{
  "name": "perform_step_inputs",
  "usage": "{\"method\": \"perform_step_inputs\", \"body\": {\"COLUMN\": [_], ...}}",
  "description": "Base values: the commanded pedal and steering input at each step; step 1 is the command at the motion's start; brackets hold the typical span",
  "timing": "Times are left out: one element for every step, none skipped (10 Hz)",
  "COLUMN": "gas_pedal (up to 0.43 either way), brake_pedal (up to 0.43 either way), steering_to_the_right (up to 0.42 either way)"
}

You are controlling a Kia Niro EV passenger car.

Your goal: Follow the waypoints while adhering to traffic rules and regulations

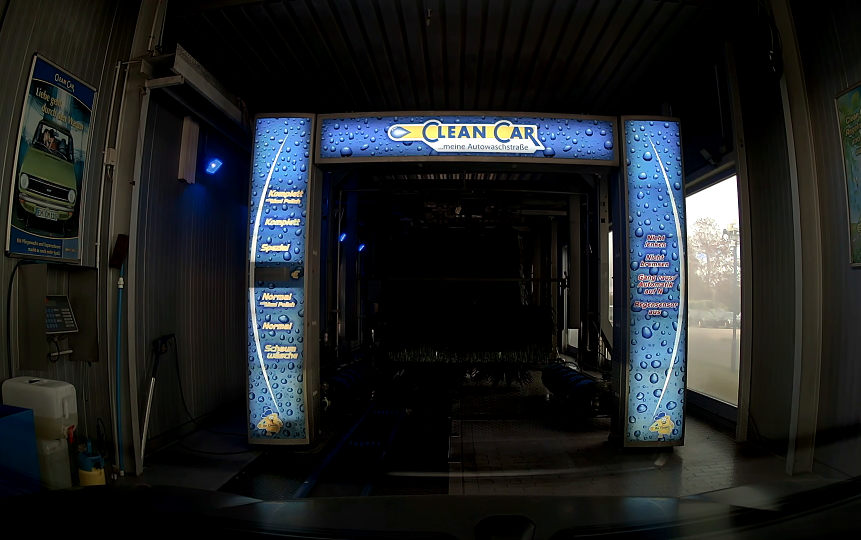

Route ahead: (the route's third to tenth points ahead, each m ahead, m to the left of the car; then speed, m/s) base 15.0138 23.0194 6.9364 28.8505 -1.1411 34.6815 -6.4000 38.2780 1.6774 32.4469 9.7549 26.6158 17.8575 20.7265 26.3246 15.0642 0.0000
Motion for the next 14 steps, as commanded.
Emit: {"method": "perform_step_inputs", "body": {"gas_pedal": [0.000, 0.000, 0.000, 0.000, 0.000, 0.000, 0.000, 0.000, 0.000, 0.000, 0.000, 0.000, 0.000, 0.000], "brake_pedal": [0.000, 0.000, 0.000, 0.000, 0.000, 0.000, 0.000, 0.000, 0.000, 0.000, 0.000, 0.000, 0.000, 0.000], "steering_to_the_right": [-0.014, -0.014, -0.015, -0.014, -0.014, -0.015, -0.014, -0.014, -0.014, -0.014, -0.014, -0.014, -0.015, -0.014]}}
